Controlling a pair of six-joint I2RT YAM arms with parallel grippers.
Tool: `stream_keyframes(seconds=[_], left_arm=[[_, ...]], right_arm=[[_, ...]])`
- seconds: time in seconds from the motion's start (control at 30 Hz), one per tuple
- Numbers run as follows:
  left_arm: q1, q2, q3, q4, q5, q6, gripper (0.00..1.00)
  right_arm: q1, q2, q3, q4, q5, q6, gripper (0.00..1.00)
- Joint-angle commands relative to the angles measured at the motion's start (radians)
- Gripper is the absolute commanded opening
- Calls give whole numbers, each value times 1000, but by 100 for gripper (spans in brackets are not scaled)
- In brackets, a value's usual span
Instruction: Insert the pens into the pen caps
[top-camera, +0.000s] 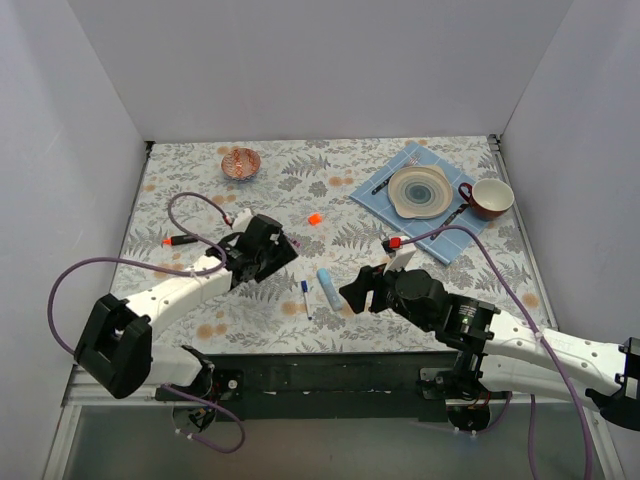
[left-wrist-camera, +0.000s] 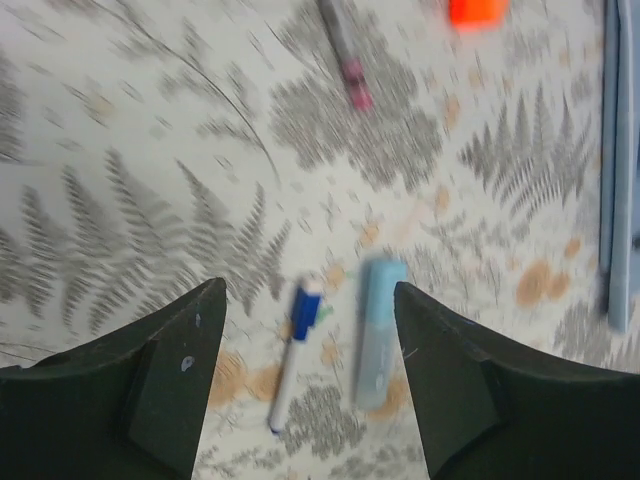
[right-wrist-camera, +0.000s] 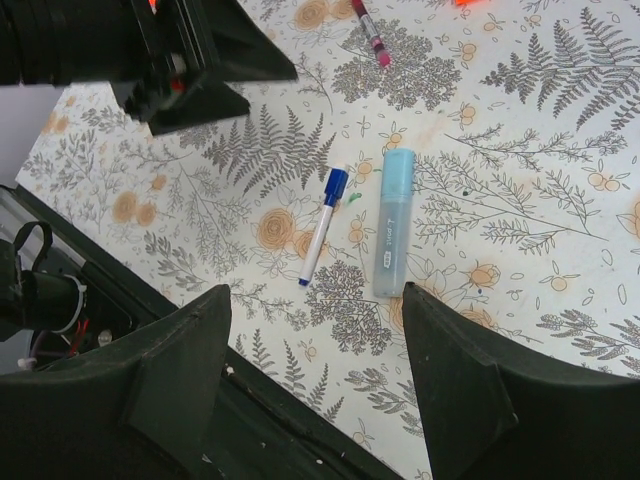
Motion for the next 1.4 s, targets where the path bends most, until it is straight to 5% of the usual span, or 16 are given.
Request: stream_keyframes(seconds=[0.0,0.2,0.43,0.7,1.13,1.37], left_arm=[[206,-86,36,-199,-189,2,68],[582,-192,25,-150,-131,-92,68],[797,145,337,-364,-53,-239,61],[840,503,565,-414,-48,-234,48],[873,627,575,-368,-103,-215,54],[873,663,572,-380,-100,-207,42]], right_arm=[[-3,-31,1,16,-3,-16,75],[-3,-71,-40,61,-11,-18,75],[-3,-65,-19,67,-29,-68,75],[-3,-54,-4,76,-34,-102,74],[-6,-51,-4,90,-29,-113,74],[-5,-51,-5,95,-40,-100,74]])
